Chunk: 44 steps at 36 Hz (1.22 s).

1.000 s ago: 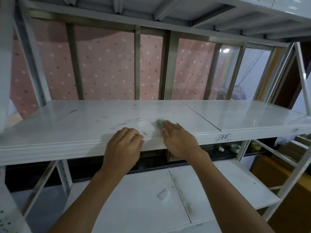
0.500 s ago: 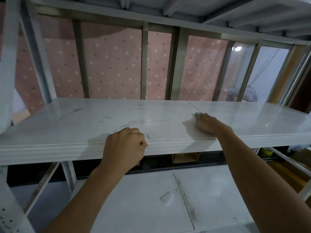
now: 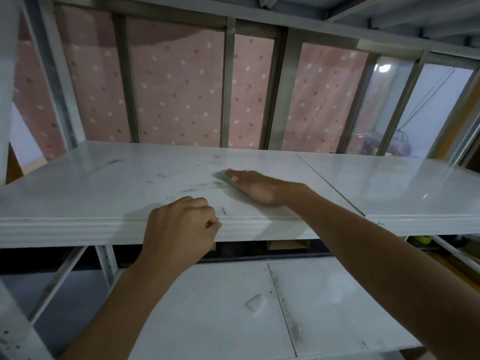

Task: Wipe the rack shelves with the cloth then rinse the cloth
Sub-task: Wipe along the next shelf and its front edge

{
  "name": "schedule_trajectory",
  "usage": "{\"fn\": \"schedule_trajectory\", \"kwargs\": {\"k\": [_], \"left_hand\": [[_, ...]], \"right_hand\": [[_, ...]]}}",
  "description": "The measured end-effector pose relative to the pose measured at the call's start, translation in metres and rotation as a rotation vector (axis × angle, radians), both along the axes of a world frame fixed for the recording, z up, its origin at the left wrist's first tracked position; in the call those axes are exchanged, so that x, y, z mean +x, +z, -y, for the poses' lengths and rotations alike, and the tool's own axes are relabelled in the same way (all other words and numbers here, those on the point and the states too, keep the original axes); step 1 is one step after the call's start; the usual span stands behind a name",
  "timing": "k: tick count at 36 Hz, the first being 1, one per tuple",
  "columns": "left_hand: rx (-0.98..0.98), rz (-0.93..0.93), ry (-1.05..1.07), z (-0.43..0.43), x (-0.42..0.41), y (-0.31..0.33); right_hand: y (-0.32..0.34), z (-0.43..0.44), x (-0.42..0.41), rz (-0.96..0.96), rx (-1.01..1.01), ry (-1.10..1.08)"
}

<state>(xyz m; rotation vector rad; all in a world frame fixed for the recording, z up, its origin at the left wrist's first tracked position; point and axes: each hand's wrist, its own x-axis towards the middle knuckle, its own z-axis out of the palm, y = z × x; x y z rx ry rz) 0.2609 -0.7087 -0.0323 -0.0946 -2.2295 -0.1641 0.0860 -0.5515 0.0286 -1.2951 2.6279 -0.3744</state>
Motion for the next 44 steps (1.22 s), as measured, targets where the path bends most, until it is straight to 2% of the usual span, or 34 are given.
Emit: {"fn": "schedule_trajectory", "kwargs": {"k": [7,14,21,23,25,28,41,44], "left_hand": [[-0.027,-0.004,0.010,-0.002,0.000,0.001],[-0.021,0.030,-0.041,-0.002,0.003,0.009],[-0.031,0.044,-0.033,-0.001,0.001,0.011],[-0.031,0.049,-0.035,-0.001,0.000,0.011],[-0.031,0.061,-0.019,-0.001,-0.001,0.011],[-0.035,0.062,-0.002,0.001,-0.002,0.011],[-0.049,0.015,-0.055,0.003,-0.002,0.010],[-0.062,-0.010,-0.055,0.002,-0.001,0.010]], "right_hand": [[-0.007,-0.007,0.029,0.071,0.016,0.115],[-0.008,-0.027,0.014,0.044,-0.066,-0.087],[-0.010,-0.091,-0.015,-0.053,-0.034,-0.336],[-0.013,-0.105,-0.027,-0.042,-0.105,-0.430],[-0.015,-0.112,-0.043,-0.071,-0.027,-0.453],[-0.013,-0.112,-0.063,-0.126,0.046,-0.493],[-0.014,-0.059,-0.181,-0.111,0.065,-0.664],[-0.013,-0.041,-0.206,-0.121,0.063,-0.643]]}}
